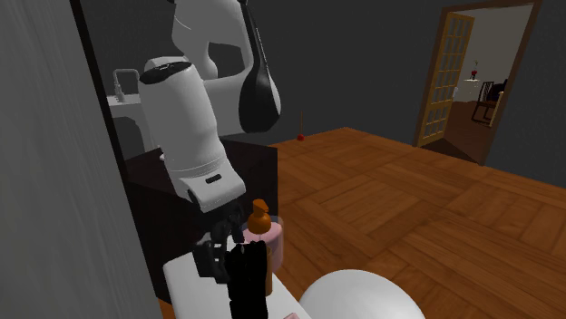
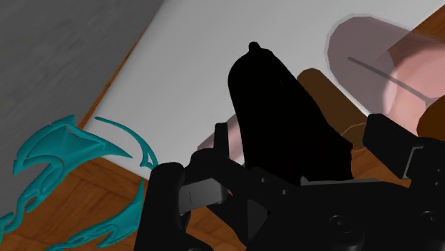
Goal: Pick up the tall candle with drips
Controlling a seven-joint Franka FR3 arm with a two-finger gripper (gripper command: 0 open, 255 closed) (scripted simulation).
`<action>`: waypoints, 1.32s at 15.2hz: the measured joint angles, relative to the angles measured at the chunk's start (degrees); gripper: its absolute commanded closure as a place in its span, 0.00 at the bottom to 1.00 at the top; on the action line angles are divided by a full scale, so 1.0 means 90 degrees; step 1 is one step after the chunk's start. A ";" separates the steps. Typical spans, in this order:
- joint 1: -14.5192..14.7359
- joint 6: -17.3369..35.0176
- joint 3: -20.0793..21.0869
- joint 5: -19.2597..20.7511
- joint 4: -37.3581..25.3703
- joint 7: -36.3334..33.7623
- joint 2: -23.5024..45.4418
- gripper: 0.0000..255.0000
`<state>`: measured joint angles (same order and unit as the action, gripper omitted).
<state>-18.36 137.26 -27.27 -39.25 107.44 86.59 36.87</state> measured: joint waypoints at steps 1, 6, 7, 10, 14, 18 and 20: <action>-0.0030 0.0029 0.0033 -0.0039 -0.0036 0.0029 0.0070 0.00; -0.0096 0.0140 0.0119 -0.0150 -0.0068 0.0122 0.0219 1.00; -0.0096 0.0142 0.0120 -0.0152 -0.0069 0.0122 0.0219 1.00; -0.0095 0.0148 0.0120 -0.0154 -0.0067 0.0122 0.0218 1.00; -0.0095 0.0149 0.0119 -0.0153 -0.0070 0.0119 0.0220 1.00; -0.0018 0.0004 0.0019 -0.0020 -0.0041 0.0008 0.0050 1.00; 0.0047 -0.0052 -0.0049 0.0061 0.0041 -0.0049 -0.0101 1.00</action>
<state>-17.94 136.79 -27.72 -38.70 107.81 86.14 35.96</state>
